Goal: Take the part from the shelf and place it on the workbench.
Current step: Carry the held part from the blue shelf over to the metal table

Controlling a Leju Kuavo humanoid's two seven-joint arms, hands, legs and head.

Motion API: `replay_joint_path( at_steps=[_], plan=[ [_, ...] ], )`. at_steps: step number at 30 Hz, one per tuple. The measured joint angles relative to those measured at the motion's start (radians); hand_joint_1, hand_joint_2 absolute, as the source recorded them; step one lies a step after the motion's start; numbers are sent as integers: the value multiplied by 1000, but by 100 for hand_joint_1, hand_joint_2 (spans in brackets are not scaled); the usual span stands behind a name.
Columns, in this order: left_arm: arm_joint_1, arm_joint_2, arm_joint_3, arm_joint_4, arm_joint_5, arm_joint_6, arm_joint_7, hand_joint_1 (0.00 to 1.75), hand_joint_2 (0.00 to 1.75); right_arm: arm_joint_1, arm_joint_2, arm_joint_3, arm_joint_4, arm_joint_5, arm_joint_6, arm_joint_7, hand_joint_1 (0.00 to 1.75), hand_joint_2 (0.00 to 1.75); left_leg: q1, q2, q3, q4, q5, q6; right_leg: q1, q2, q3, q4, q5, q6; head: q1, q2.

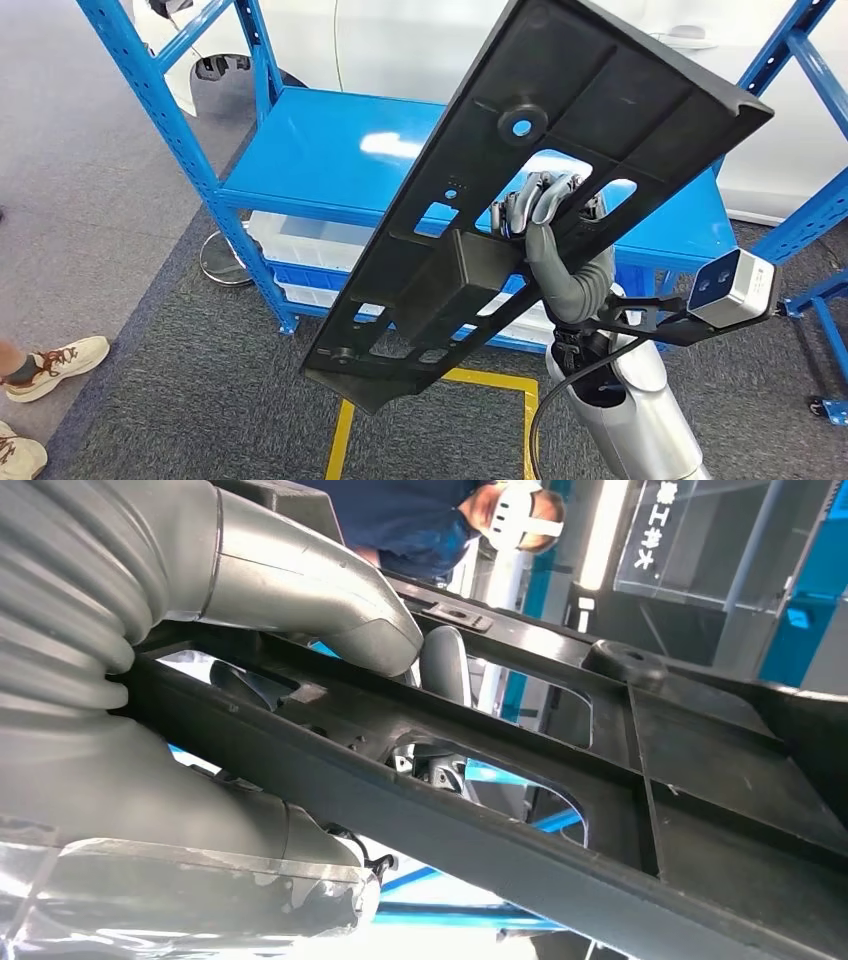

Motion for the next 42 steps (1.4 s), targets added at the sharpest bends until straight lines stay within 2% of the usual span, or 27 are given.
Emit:
replay_joint_path(
  at_steps=[2, 3, 4, 5, 7, 9, 10, 11, 13, 15, 18, 19, 20, 21, 23, 25, 26, 28, 30, 33, 34, 35, 36, 37, 39, 41, 42],
  plan=[
    [-1, 0, -1, 0, 0, 0, 0, 0, 175, 0, -1, -6, 0, 0, 0, 0, 175, 175, -1, 3, -29, 1, 24, 9, -3, 2, -38, 120, -103, 5, 3, 0],
    [-1, 0, -1, 0, 0, 0, 0, 0, 175, 1, -2, -8, 0, 0, 0, 0, 175, 175, -2, 3, -45, 2, 36, 9, -3, 2, -53, 188, -138, 8, 3, 0],
    [0, 0, -2, 0, 0, -1, 0, 0, 175, 1, -3, -9, 0, 0, 0, 0, 175, 175, -3, 3, -61, 4, 47, 9, -4, 2, -57, 236, -150, 9, 3, 0],
    [0, 0, -2, 0, 0, -1, 0, 0, 175, 2, -4, -10, 0, 0, -1, 0, 175, 175, -3, 3, -78, 7, 58, 8, -4, 2, -45, 253, -139, 9, 3, 0],
    [0, 0, -2, 0, 0, -1, 0, 0, 175, 1, -5, -12, 0, -4, 2, 1, 175, 175, -4, 3, -108, 15, 75, 5, -3, 2, 31, 179, -90, 3, 3, 0],
    [-1, -1, -2, 0, 0, -3, 1, 0, 175, -3, -5, -16, 0, -14, 14, 9, 175, 175, -7, 2, -127, 23, 87, -2, 2, 0, 140, 34, -86, -9, 2, 0],
    [-1, -1, -3, 0, 0, -3, 2, 0, 175, -5, -5, -20, 0, -19, 23, 16, 175, 175, -7, 2, -132, 25, 93, -7, 5, 0, 176, -19, -96, -15, 3, 0],
    [-1, -1, -3, 0, 1, -4, 3, 0, 175, -7, -5, -23, 0, -21, 34, 22, 175, 175, -7, 2, -133, 25, 99, -13, 9, -1, 194, -50, -106, -21, 5, 0],
    [0, 0, -3, 0, 1, -1, 8, 0, 175, -7, -5, -29, 2, -9, 54, 31, 175, 175, -6, -1, -136, 24, 110, -26, 9, -5, 191, -63, -96, -32, 10, 0],
    [1, 0, -3, 0, 0, 3, 12, 0, 175, -4, -5, -31, 5, 18, 73, 35, 175, 175, -3, -5, -153, 59, 75, -36, 4, -14, 181, -69, -77, -46, 8, 0],
    [2, -2, -3, 0, -1, 9, 13, 0, 175, 8, -3, -30, 8, 56, 93, 37, 175, 175, 2, -6, -216, 239, -45, -51, 4, -30, 157, -70, -57, -54, 4, 0],
    [3, -2, -3, 0, -1, 10, 13, 0, 175, 13, -3, -30, 9, 67, 98, 39, 175, 175, 4, -5, -228, 288, -63, -55, 4, -37, 150, -69, -52, -53, 4, 0],
    [4, -2, -3, 0, -1, 10, 12, 0, 175, 17, -3, -30, 10, 76, 103, 42, 175, 175, 5, -4, -223, 304, -61, -58, 4, -44, 143, -67, -49, -52, 3, 0],
    [6, -2, -3, 0, -1, 9, 12, 0, 175, 19, -3, -30, 11, 86, 110, 47, 175, 175, 7, -1, -199, 280, -44, -60, 3, -52, 138, -64, -46, -50, 3, 0],
    [5, -2, -3, 0, -1, 5, 12, 0, 175, 20, 0, -30, 11, 105, 128, 57, 175, 175, 8, 27, -106, 144, -1, -59, 4, -70, 131, -56, -46, -45, 3, 0],
    [3, -2, -3, 0, -1, 2, 13, 0, 175, 17, 2, -31, 11, 122, 151, 67, 175, 175, 1, 57, -47, 44, 18, -45, 8, -86, 129, -49, -47, -36, 4, 0],
    [2, -2, -3, 0, -1, 2, 13, 0, 175, 15, 2, -32, 11, 129, 162, 71, 175, 175, -3, 61, -42, 30, 15, -36, 10, -93, 129, -48, -47, -30, 4, 0],
    [2, -2, -3, 0, -1, 7, 16, 0, 175, 10, 3, -35, 10, 142, 180, 81, 175, 175, -3, 43, -50, 27, 21, -19, 12, -108, 129, -45, -49, -19, 4, 0],
    [2, -3, -4, 0, -1, 16, 19, 0, 175, 6, 3, -38, 7, 151, 190, 88, 175, 175, 1, 22, -56, 21, 28, -7, 8, -81, 116, -15, -74, -8, 5, 0],
    [-2, -5, -6, 0, 0, 31, 4, 0, 175, 7, 3, -46, 3, 155, 194, 97, 175, 175, 1, -9, -69, 20, 40, 6, 3, -11, 34, 165, -172, 0, 6, 0],
    [-2, -5, -7, 0, 1, 35, -3, 0, 175, 9, 2, -47, 3, 157, 195, 101, 175, 175, -1, -21, -73, 21, 43, 7, 3, -4, 8, 222, -191, 0, 6, 0],
    [-1, -5, -9, 0, 1, 37, -8, 0, 175, 11, 2, -48, 3, 158, 195, 103, 175, 175, -2, -34, -76, 23, 44, 8, 3, -1, -4, 246, -190, -2, 5, 0],
    [0, -5, -11, 0, 1, 38, -11, 0, 175, 12, 1, -49, 3, 159, 195, 104, 175, 175, -4, -48, -78, 25, 46, 7, 3, 2, 5, 229, -169, -4, 5, 0],
    [0, -5, -13, 0, 1, 38, -12, 0, 175, 12, 1, -49, 2, 159, 195, 105, 175, 175, -5, -61, -79, 28, 46, 7, 3, 9, 32, 172, -132, -9, 6, 0],
    [-1, -6, -18, 0, 1, 38, -15, 0, 175, 11, 0, -51, -1, 160, 195, 105, 175, 175, -6, -86, -83, 33, 48, 3, 2, 51, 94, 35, -71, -21, 3, 0],
    [-2, -8, -24, 0, 1, 33, -15, 0, 175, 11, -2, -53, -5, 159, 195, 104, 175, 175, -3, -106, -94, 35, 53, -7, 3, 80, 117, -28, -55, -26, -2, 0],
    [-1, -8, -27, 0, 1, 28, -13, 0, 175, 11, -4, -54, -6, 159, 196, 103, 175, 175, -1, -116, -99, 35, 57, -14, 4, 78, 116, -32, -54, -27, -4, 0]
  ],
)
